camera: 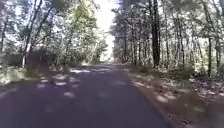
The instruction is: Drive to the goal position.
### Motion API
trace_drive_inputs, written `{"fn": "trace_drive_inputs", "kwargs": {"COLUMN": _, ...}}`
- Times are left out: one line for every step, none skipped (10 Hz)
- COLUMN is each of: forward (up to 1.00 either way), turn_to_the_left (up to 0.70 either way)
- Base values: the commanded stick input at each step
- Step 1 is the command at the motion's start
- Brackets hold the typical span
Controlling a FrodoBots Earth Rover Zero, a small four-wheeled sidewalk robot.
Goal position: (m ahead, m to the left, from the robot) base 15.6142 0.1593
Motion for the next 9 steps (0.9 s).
{"fn": "trace_drive_inputs", "kwargs": {"forward": 0.45, "turn_to_the_left": 0.0}}
{"fn": "trace_drive_inputs", "kwargs": {"forward": 0.45, "turn_to_the_left": 0.0}}
{"fn": "trace_drive_inputs", "kwargs": {"forward": 0.45, "turn_to_the_left": 0.0}}
{"fn": "trace_drive_inputs", "kwargs": {"forward": 0.45, "turn_to_the_left": 0.0}}
{"fn": "trace_drive_inputs", "kwargs": {"forward": 0.45, "turn_to_the_left": 0.0}}
{"fn": "trace_drive_inputs", "kwargs": {"forward": 0.45, "turn_to_the_left": 0.0}}
{"fn": "trace_drive_inputs", "kwargs": {"forward": 0.45, "turn_to_the_left": 0.0}}
{"fn": "trace_drive_inputs", "kwargs": {"forward": 0.45, "turn_to_the_left": 0.0}}
{"fn": "trace_drive_inputs", "kwargs": {"forward": 0.45, "turn_to_the_left": 0.0}}
